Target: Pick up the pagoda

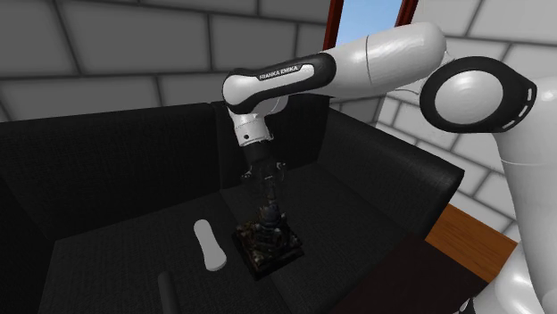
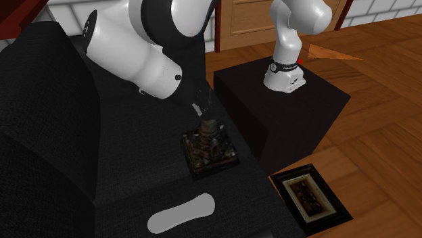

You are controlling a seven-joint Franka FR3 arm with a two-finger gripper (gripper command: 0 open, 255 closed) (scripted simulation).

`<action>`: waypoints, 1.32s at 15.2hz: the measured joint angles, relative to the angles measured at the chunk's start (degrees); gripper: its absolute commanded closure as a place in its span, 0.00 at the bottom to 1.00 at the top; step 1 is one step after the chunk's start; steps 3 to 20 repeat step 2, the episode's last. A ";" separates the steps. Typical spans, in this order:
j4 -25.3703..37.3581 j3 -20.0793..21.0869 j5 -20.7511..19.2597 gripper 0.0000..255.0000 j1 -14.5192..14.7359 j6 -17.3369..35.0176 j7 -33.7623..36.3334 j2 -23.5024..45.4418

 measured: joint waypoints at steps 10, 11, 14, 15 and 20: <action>0.53 0.05 0.09 1.00 -0.03 -0.85 0.16 -0.34; 0.53 0.05 0.09 1.00 -0.03 -0.85 0.16 -0.34; 0.53 0.05 0.09 1.00 -0.03 -0.85 0.16 -0.34; 0.53 0.05 0.09 1.00 -0.03 -0.85 0.16 -0.34; 0.53 0.05 0.09 1.00 -0.03 -0.85 0.16 -0.34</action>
